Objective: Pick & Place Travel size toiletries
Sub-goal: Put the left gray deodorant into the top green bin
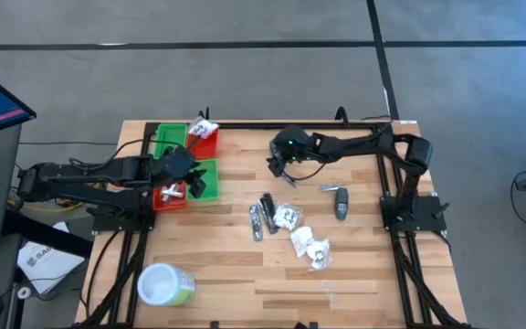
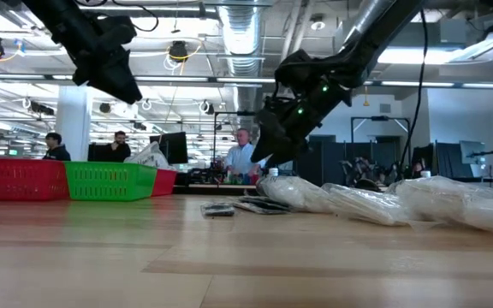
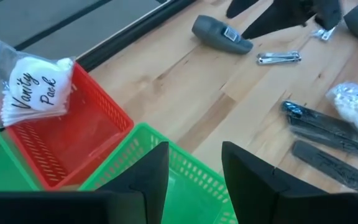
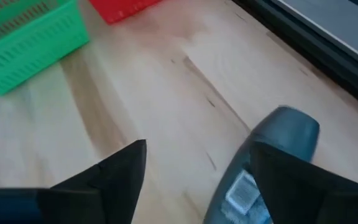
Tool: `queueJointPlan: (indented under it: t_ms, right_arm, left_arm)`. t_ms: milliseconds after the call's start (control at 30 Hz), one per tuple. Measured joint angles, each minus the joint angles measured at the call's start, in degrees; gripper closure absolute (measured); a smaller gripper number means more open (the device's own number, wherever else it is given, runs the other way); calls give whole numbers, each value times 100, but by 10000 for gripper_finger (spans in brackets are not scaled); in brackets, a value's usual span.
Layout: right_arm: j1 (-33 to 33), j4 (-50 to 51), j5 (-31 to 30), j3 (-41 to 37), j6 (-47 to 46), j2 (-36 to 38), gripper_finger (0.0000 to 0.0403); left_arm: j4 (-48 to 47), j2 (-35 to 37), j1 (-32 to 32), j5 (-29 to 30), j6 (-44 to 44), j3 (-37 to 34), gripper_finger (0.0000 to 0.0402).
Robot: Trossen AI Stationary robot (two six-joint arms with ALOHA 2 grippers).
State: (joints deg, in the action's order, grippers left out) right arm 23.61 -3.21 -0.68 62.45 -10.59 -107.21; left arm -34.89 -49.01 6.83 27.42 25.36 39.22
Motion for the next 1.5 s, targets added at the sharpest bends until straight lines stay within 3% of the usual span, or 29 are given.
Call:
queueJointPlan:
  t_ms: [467, 800, 1067, 1500]
  right_arm:
    - [194, 112, -89, 221, 88, -132, 127]
    - [394, 368, -139, 221, -346, -136, 127]
    - [342, 431, -704, 221, -434, -191, 126]
    - [143, 285, -1118, 222, -618, -281, 127]
  left_arm:
    - [43, 0, 0, -2, -7, -2, 262]
    - [59, 0, 0, -2, -7, -2, 262]
    - [118, 0, -1, -3, -4, -2, 262]
    - [155, -2, -1, -4, -4, -2, 262]
